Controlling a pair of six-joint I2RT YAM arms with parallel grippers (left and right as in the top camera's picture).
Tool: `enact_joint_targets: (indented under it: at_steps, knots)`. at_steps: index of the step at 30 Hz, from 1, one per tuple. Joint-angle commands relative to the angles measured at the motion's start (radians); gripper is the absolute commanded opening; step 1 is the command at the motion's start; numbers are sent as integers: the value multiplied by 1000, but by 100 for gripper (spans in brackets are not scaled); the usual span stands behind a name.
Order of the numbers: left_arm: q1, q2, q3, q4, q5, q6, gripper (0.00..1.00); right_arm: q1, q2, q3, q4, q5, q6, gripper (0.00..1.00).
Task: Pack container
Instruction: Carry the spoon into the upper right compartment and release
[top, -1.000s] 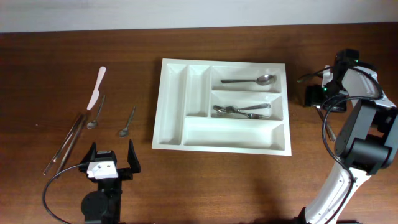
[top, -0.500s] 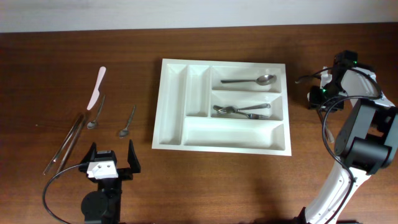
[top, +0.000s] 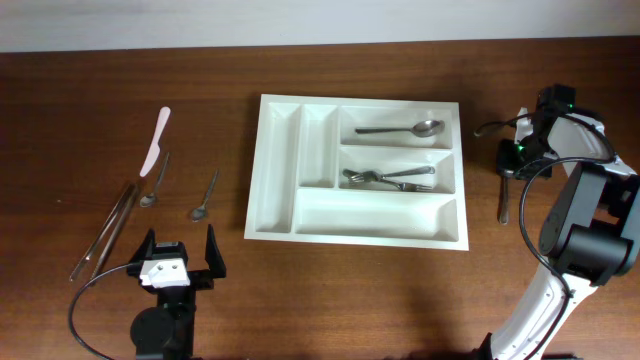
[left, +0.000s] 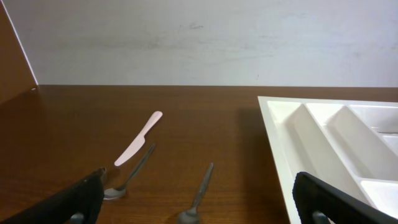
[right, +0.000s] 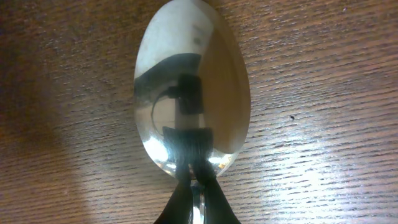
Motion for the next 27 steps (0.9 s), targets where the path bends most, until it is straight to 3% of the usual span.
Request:
enact_joint_targets:
  at_steps: [1, 16, 27]
  knots:
    - [-4, -9, -5, 0, 11, -3, 99, -2, 56, -10, -19, -25, 11, 4]
    - [-4, -9, -5, 0, 11, -3, 99, -11, 52, 463, -278, -29, 9, 4]
    - [-4, -9, -5, 0, 11, -3, 99, 27, 51, 504, -314, -395, -109, 4]
